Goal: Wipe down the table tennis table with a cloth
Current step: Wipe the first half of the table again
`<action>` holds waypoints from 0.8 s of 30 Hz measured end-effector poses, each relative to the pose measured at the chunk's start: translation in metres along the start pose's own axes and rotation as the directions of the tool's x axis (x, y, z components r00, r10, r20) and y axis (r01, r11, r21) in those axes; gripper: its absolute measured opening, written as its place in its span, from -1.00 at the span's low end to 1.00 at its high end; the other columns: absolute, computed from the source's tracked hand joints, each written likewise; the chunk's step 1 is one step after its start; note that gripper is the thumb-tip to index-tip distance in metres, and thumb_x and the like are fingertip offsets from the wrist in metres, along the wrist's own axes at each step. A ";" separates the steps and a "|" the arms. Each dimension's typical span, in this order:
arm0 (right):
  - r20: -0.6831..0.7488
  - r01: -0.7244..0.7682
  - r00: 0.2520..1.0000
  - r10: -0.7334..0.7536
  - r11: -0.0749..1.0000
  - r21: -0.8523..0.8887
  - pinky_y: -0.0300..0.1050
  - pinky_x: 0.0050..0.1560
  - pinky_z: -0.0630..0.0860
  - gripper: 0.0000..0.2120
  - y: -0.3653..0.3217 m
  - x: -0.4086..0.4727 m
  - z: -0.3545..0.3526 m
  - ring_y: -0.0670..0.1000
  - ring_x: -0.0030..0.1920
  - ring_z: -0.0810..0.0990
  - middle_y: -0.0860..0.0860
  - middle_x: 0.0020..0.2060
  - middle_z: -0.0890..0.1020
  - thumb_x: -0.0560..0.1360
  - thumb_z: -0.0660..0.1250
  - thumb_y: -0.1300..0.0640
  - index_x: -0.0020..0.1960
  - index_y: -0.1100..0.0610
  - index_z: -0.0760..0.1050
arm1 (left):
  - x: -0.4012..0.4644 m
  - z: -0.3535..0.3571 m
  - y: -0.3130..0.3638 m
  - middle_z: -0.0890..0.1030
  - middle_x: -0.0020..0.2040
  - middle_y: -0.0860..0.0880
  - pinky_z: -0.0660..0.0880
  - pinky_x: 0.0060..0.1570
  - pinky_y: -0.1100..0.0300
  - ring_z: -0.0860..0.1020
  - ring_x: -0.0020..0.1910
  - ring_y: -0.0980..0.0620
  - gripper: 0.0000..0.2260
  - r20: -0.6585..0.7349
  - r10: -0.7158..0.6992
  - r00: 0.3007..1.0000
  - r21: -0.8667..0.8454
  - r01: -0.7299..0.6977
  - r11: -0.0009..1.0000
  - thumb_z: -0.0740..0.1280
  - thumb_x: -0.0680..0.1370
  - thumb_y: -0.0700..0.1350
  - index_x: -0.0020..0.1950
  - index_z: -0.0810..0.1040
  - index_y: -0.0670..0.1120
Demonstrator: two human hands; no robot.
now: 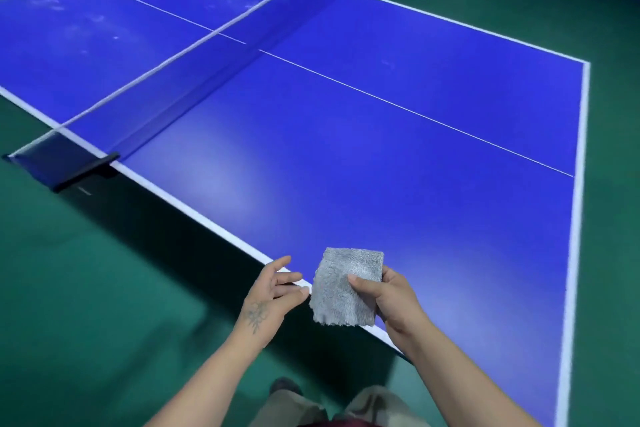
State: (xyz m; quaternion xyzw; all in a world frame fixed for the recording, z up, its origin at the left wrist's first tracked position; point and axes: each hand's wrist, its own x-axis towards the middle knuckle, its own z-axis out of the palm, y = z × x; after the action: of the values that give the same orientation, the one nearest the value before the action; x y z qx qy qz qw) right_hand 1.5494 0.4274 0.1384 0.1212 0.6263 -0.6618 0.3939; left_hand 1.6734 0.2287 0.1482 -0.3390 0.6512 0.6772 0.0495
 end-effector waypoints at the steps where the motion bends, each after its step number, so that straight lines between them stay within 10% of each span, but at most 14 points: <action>1: 0.016 -0.001 1.000 0.002 1.000 -0.017 0.19 0.24 0.65 -0.69 -0.003 0.007 0.024 0.17 0.12 0.76 0.13 0.10 0.77 0.52 0.53 0.28 0.25 0.21 0.63 | 0.002 -0.025 -0.001 0.71 0.23 0.04 0.55 0.32 0.08 0.70 0.14 0.12 -0.24 -0.036 -0.004 0.999 -0.010 0.004 1.000 0.57 0.27 0.16 0.47 0.49 0.14; 24: 0.353 -0.064 0.915 0.196 0.933 -0.354 0.03 -0.02 0.64 -0.73 -0.078 0.186 0.373 0.19 0.08 0.77 0.14 0.08 0.78 0.54 0.50 0.26 0.23 0.22 0.63 | 0.067 -0.320 0.025 0.73 0.20 0.07 0.59 0.30 -0.01 0.70 0.07 0.19 -0.30 -0.558 -0.209 0.803 -0.313 0.030 0.949 0.55 0.30 0.12 0.44 0.52 0.13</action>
State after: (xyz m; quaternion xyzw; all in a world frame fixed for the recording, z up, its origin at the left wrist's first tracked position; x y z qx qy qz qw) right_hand 1.4981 0.0062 0.1433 -0.0369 0.6308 -0.5284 0.5670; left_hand 1.7359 -0.0931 0.1599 -0.5748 0.5059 0.6230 -0.1600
